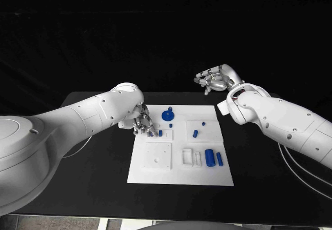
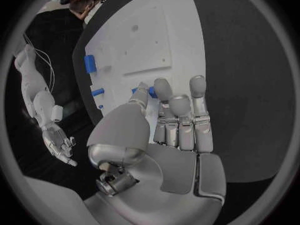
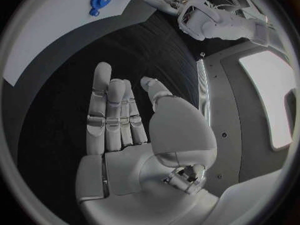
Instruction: Assemble the parts on the task board
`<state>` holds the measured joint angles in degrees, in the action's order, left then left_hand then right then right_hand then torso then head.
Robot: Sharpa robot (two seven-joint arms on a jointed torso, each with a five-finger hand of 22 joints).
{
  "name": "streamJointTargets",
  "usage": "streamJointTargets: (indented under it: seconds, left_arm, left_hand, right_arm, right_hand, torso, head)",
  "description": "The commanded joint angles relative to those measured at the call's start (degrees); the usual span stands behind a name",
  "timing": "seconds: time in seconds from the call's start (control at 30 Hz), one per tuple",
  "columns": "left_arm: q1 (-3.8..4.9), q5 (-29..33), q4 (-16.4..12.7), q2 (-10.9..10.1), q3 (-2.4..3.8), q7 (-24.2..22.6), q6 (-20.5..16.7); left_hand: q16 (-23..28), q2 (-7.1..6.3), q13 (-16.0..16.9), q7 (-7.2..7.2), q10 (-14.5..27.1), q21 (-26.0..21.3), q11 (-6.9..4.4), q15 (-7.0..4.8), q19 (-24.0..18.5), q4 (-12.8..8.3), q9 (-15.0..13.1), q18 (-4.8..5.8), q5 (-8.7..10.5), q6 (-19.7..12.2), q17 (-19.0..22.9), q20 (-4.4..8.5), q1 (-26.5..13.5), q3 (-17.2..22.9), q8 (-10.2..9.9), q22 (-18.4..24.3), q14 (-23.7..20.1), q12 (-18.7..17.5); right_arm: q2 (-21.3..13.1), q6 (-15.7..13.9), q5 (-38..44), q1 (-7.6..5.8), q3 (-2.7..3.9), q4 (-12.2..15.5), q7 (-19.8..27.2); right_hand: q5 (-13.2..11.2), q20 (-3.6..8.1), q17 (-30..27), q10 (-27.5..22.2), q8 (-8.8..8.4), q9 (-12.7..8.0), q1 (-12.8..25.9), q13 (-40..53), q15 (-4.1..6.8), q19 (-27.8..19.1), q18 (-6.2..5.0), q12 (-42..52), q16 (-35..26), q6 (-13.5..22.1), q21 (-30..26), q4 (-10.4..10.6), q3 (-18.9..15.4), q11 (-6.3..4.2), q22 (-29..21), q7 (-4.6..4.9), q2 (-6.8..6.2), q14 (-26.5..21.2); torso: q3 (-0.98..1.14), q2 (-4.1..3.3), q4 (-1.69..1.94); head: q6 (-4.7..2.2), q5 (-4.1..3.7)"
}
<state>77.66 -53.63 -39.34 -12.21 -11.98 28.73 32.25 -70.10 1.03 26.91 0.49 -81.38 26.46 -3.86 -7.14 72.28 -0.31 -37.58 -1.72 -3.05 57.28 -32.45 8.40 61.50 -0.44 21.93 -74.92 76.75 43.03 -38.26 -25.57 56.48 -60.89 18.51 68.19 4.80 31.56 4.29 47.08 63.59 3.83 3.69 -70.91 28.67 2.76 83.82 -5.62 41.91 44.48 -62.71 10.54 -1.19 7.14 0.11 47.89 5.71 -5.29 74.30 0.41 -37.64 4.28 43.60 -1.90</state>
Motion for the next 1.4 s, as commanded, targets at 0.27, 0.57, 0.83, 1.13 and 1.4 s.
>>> streamJointTargets:
  seconds: [0.27, 0.57, 0.83, 1.13, 1.4]
  left_arm:
    - [-0.55, 0.5, -0.9, -0.8, -0.18, 0.7, 0.6]
    - [-0.46, 1.2, -1.8, -1.8, 0.00, 0.7, -0.2]
    - [0.08, 5.0, -4.6, -4.1, 1.50, 0.1, -2.3]
    - [1.93, 9.7, -9.9, -8.8, 3.27, -0.8, -7.6]
    - [4.06, 13.6, -17.9, -15.7, 3.64, -1.5, -16.6]
  left_hand:
    - [0.2, -2.16, 0.1, 0.40, 0.1, -0.3, 0.03, -0.01, 0.1, 1.8, -0.2, 1.16, 0.30, -0.4, -0.2, -0.03, 0.4, -0.2, -0.4, -1.0, -0.4, -0.3]
    - [0.3, -2.33, 0.2, 0.40, 0.0, -0.3, 0.02, -0.01, 0.1, 2.4, -0.3, 1.15, 0.30, -0.4, -0.3, -0.02, 0.5, -0.2, -0.5, -1.0, -0.4, -0.5]
    - [0.5, -3.66, 0.3, 0.45, 0.2, -0.4, 0.04, 0.05, 0.1, 3.9, 0.1, 1.13, 0.31, -0.8, -0.3, -0.08, -1.1, -1.8, -1.1, -1.0, -0.4, -0.7]
    - [1.0, -3.49, 0.2, 0.85, 0.6, -0.8, 0.23, 0.22, -0.1, 6.0, 1.6, 1.10, 0.29, -1.3, -0.2, -0.20, -0.6, -3.1, -2.5, -0.9, -0.7, -1.1]
    - [8.4, 5.19, -4.2, 1.52, 3.5, -6.4, 1.46, 1.62, -2.1, -1.6, 6.5, 0.78, -11.23, -2.3, 4.0, -1.89, 6.3, -2.3, -2.8, 2.6, -2.9, -7.1]
  right_arm:
    - [-0.2, 0.7, 0.1, 0.00, 0.03, 0.1, 0.5]
    - [-0.3, 0.7, 0.1, 0.00, 0.03, 0.1, 0.5]
    - [-0.4, 0.7, 0.1, 0.01, 0.03, 0.0, 0.6]
    - [-0.7, 0.8, 0.0, 0.04, 0.03, -0.1, 0.6]
    - [-1.3, 1.1, -0.6, 0.13, 0.03, -0.2, 0.9]
  right_hand:
    - [0.3, -0.27, -0.1, -0.3, -0.27, -0.1, 0.0, -0.1, 0.16, 1.6, -0.56, 0.2, 0.1, 0.4, 0.2, 0.1, 0.0, 0.18, 0.0, 0.08, -0.39, -0.4]
    - [0.3, -0.27, -0.1, -0.3, -0.27, -0.1, 0.0, -0.1, 0.16, 1.6, -0.56, 0.2, 0.1, 0.4, 0.2, 0.1, 0.0, 0.18, 0.0, 0.08, -0.39, -0.4]
    - [0.3, -0.27, -0.1, -0.3, -0.27, -0.1, 0.0, -0.1, 0.16, 1.6, -0.56, 0.2, 0.1, 0.4, 0.2, 0.1, 0.0, 0.18, 0.0, 0.08, -0.39, -0.4]
    - [0.3, -0.27, -0.1, -0.3, -0.28, -0.1, 0.0, -0.1, 0.16, 1.6, -0.57, 0.2, 0.1, 0.5, 0.2, 0.1, -0.1, 0.18, -0.1, 0.10, -0.39, -0.4]
    - [0.2, -0.29, -0.1, -0.4, -0.27, -0.1, -0.6, -0.2, 0.12, 1.6, -0.59, 0.1, 0.1, 1.3, 0.1, -0.2, 0.3, 0.27, -0.1, 0.35, -0.27, -0.4]
  torso:
    - [0.00, -0.01, 0.02]
    - [-0.04, 0.01, 0.02]
    - [-0.06, 0.04, 0.06]
    - [-0.01, 0.11, 0.12]
    - [0.01, 0.34, 0.61]
  head:
    - [0.00, -0.06]
    - [-0.09, -0.11]
    - [-0.14, -0.21]
    - [-0.41, -0.12]
    - [-0.87, -0.31]
